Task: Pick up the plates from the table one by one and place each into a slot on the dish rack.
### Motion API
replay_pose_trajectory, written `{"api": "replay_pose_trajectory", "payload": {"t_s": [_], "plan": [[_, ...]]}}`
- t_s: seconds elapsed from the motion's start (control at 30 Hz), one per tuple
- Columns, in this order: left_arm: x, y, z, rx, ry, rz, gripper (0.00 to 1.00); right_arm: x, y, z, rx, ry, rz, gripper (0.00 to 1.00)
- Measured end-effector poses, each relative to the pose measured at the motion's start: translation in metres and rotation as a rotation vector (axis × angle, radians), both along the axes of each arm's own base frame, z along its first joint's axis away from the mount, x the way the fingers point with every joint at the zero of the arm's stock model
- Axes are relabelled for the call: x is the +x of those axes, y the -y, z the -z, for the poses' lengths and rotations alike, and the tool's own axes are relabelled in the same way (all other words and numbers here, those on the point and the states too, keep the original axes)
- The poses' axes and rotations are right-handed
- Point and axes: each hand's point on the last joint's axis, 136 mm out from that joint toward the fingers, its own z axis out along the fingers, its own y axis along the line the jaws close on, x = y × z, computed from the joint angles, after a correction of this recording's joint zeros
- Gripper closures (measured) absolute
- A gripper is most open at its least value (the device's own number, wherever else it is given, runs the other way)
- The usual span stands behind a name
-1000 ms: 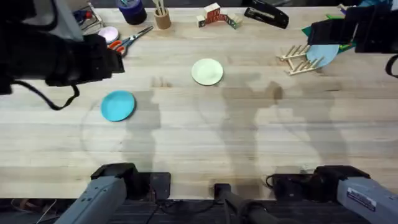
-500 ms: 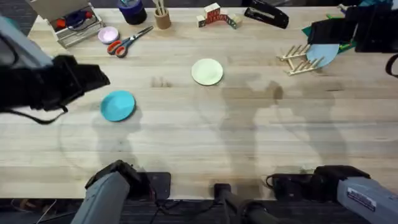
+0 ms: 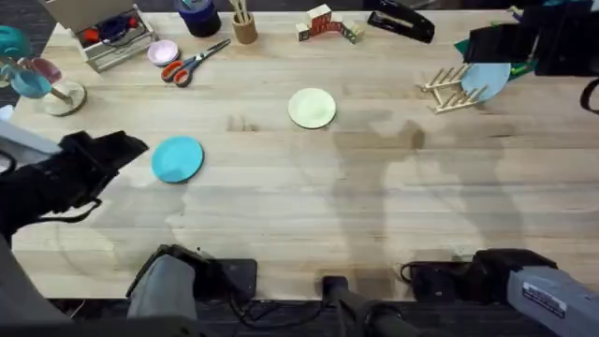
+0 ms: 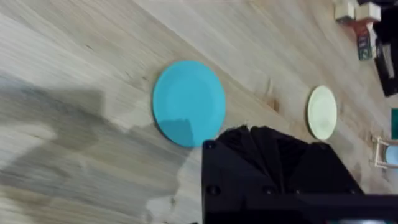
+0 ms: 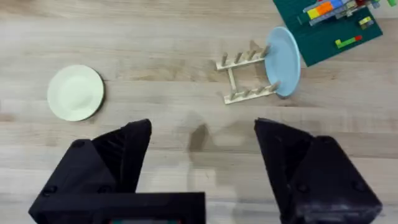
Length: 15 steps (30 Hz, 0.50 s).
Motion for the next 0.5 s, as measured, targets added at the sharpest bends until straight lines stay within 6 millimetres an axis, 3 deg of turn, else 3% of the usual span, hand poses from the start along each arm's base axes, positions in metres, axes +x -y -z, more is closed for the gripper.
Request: {"api": "replay_pose_trajectory", "payload": {"t_s": [0.07,0.3,0.5], "plan": [[0.005,-0.013,0.007,-0.031,0.027,0.000,0.962,0.001,0.000,-0.001,0.000,0.003,0.000,0.005],[0.014,-0.018,0.041,-0.172,0.007,0.055,0.962,0.001,0.000,-0.001,0.000,0.004,0.000,0.005],[0.019,-0.026,0.057,-0.183,0.006,0.074,0.962,0.001,0.000,-0.001,0.000,0.004,0.000,0.005]]}}
